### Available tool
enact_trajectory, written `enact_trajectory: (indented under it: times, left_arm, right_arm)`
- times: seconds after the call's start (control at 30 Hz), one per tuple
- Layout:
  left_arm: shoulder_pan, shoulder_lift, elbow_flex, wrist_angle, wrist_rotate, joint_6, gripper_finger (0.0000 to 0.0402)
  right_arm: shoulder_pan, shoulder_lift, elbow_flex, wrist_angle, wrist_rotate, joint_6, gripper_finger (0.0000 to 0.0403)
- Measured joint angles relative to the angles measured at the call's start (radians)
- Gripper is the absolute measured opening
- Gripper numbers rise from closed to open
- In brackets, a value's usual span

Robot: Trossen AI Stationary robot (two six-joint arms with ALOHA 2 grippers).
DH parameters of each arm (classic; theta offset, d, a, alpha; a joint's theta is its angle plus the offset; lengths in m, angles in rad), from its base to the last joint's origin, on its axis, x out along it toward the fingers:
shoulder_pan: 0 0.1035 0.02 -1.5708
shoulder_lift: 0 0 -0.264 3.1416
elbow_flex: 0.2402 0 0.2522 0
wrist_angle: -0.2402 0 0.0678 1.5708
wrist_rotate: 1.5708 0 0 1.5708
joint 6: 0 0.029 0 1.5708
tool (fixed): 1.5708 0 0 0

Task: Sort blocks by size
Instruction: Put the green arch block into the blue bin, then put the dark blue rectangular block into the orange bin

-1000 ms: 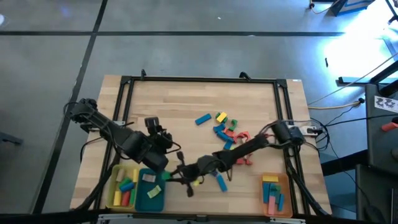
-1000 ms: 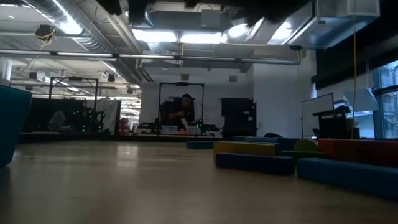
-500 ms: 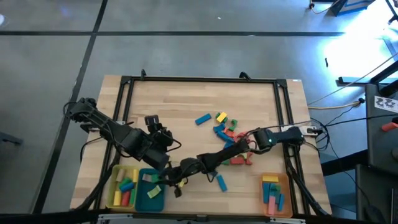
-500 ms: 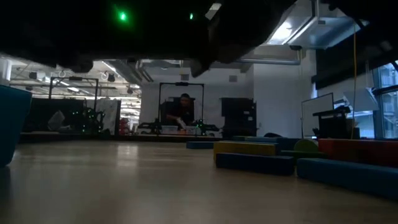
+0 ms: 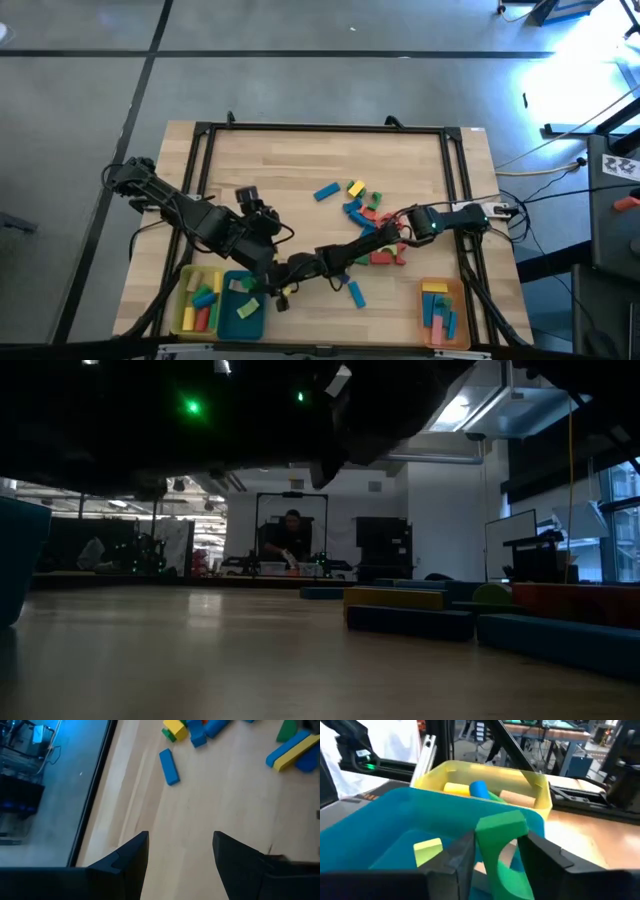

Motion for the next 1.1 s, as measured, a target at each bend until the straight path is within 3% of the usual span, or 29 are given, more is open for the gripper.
enact_trajectory:
  times: [0.27, 0.5, 0.67, 0.9, 1.1]
  left_arm:
    - [0.0, 0.0, 0.0, 0.012, 0.001, 0.003, 0.0198]
    - [0.0, 0.0, 0.0, 0.011, 0.001, 0.003, 0.0198]
    - [0.003, 0.0, 0.0, 0.014, 0.0, -0.009, 0.0198]
    - [0.035, 0.0, 0.0, 0.028, 0.043, -0.094, 0.0198]
    - [0.074, -0.012, 0.0, 0.064, 0.058, -0.039, 0.0198]
  right_arm:
    - [0.0, -0.042, 0.001, -0.016, 0.005, -0.004, 0.016]
    - [0.001, -0.059, 0.0, -0.152, -0.079, -0.001, 0.016]
    - [0.001, -0.085, -0.002, -0.259, -0.083, -0.001, 0.016]
    - [0.001, -0.267, 0.001, -0.673, -0.099, -0.03, 0.016]
    - [0.001, -0.386, 0.0, -1.094, -0.099, -0.064, 0.016]
